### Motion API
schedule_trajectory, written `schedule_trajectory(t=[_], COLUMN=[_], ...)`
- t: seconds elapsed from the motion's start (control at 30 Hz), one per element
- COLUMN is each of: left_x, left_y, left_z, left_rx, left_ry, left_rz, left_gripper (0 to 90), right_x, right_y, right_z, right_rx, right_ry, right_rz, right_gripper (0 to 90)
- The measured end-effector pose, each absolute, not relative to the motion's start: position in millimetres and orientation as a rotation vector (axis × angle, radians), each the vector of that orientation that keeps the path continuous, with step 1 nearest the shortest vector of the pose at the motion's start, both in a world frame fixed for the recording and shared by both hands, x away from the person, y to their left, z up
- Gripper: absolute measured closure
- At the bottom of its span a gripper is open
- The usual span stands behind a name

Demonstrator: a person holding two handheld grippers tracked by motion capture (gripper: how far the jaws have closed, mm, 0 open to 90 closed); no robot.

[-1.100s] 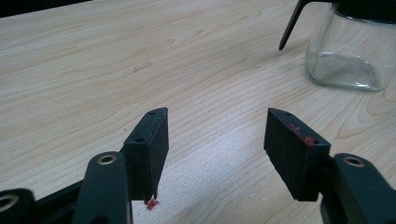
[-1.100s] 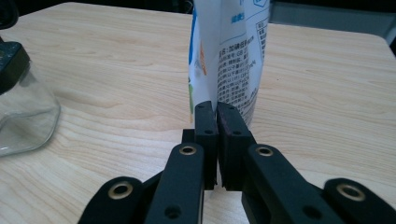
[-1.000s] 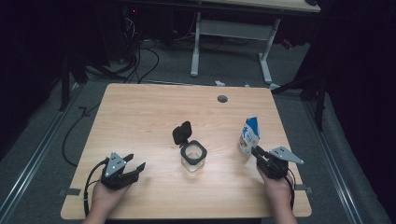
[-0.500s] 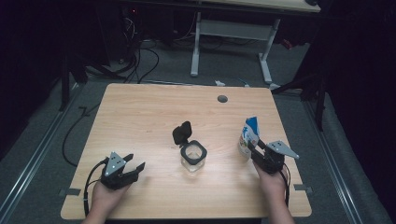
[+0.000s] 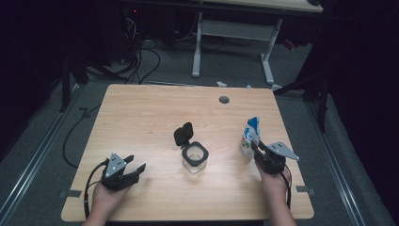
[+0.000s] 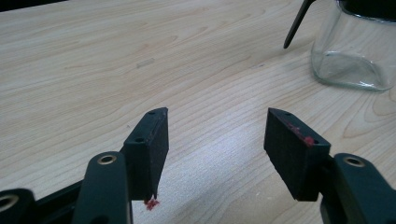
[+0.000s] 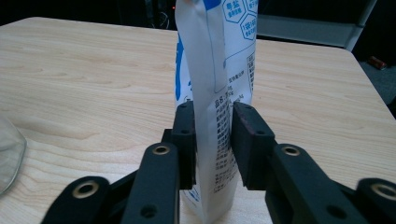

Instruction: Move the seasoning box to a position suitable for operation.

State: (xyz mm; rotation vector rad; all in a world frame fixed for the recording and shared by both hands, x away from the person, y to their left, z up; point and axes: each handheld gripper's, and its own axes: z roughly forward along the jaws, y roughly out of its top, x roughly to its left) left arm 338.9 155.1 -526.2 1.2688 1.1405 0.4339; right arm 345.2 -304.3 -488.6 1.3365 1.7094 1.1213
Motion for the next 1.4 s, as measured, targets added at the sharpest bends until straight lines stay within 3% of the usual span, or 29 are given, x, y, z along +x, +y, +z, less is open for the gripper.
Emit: schedule_trajectory(t=[1.4], left_x=[338.4], left_y=[154.7], left_z=[-526.6], left_rx=[1.271], left_ry=[1.139], left_rz=[0.413], left_gripper=[41.0], right_x=[344.2], right_y=[-303.4], right_z=[-485.2], right_rx=[1.336], right_ry=[1.729], right_rz=[1.099], right_gripper=[78.8])
